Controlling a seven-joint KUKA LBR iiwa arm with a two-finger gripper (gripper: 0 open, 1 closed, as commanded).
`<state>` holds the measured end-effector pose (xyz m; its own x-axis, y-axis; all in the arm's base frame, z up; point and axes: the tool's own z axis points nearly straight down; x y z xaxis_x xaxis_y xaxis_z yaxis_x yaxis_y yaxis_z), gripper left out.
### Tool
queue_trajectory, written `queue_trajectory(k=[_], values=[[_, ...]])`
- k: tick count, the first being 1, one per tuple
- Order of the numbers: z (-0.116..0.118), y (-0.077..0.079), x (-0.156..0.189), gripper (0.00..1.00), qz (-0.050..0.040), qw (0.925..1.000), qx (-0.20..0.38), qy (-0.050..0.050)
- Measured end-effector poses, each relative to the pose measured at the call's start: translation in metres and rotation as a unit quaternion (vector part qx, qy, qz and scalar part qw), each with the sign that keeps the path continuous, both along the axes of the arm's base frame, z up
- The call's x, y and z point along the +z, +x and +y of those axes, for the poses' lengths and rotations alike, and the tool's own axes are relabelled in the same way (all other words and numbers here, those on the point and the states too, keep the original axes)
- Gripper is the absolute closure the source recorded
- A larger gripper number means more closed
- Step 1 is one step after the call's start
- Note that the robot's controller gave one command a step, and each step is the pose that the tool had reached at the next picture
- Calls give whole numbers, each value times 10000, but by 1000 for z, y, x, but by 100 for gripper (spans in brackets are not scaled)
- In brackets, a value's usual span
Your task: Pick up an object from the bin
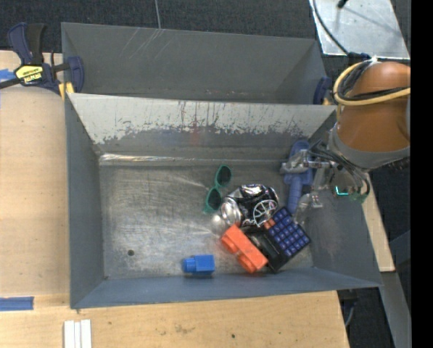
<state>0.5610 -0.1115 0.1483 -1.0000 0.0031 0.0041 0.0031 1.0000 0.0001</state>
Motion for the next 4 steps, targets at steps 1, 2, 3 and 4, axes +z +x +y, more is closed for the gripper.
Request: queue_trajectory(k=[1,2,3,4], values=[[0,2,4,0,-40,10000,13,-6],[-6,-4,-10,0,-41,9900,1413,-4],[-26,-23,-11,0,-23,9678,2519,0],[-19,-8,-11,0,-39,9289,3703,-3]])
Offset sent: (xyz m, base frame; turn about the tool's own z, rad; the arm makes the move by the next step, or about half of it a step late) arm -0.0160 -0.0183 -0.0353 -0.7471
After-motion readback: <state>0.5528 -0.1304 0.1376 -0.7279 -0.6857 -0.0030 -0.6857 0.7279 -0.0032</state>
